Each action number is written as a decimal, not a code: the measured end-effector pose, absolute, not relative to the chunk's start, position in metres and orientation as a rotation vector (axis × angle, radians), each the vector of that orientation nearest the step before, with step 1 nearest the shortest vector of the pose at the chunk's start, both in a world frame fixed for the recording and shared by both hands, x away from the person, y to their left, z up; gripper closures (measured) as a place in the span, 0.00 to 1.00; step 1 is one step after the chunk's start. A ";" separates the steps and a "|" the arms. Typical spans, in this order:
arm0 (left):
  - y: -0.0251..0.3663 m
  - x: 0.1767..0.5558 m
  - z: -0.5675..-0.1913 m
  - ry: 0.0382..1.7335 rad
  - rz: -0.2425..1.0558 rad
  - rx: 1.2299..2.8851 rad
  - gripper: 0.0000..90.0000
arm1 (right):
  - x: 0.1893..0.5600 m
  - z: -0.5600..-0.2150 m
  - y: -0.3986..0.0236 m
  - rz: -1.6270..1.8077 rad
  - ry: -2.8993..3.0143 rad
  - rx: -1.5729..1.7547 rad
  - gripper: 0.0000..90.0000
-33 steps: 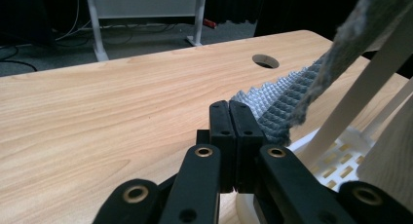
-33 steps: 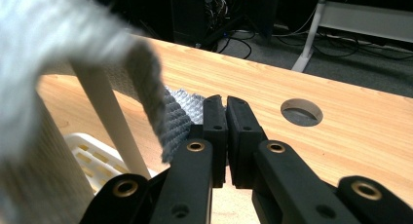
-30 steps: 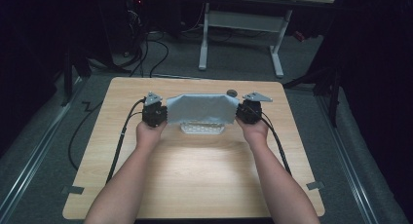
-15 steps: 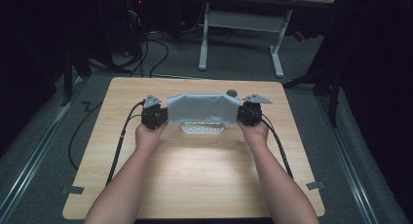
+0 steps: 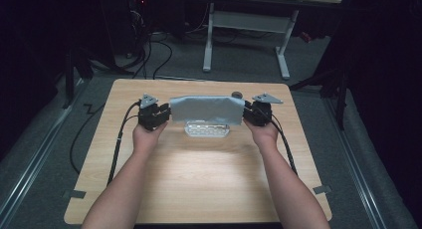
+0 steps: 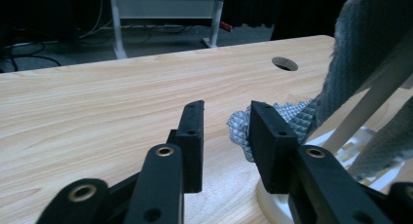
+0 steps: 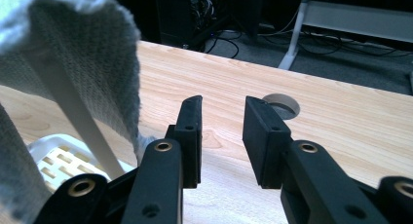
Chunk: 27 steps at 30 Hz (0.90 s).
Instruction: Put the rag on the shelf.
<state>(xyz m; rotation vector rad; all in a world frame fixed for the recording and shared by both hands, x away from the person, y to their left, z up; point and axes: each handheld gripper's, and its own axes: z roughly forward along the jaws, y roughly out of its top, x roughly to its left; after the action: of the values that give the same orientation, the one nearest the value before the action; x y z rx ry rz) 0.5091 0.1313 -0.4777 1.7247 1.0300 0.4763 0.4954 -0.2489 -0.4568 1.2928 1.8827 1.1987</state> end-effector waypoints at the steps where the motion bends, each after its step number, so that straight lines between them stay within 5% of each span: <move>1: 0.132 0.509 -0.477 1.029 0.479 1.727 0.75 | 0.495 -0.456 -0.250 1.201 1.879 1.300 0.76; 13: 0.143 0.509 -0.477 1.063 0.456 1.693 0.58 | 0.494 -0.453 -0.256 1.184 1.873 1.303 0.75; 27: 0.151 0.509 -0.477 1.092 0.438 1.658 0.56 | 0.492 -0.453 -0.255 1.177 1.886 1.297 0.75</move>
<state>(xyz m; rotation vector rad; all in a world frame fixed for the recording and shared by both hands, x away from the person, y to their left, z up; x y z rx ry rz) 0.5090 0.1505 -0.4766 1.6580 1.0921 0.4377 0.4915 -0.2551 -0.4532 1.2966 1.8860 1.1772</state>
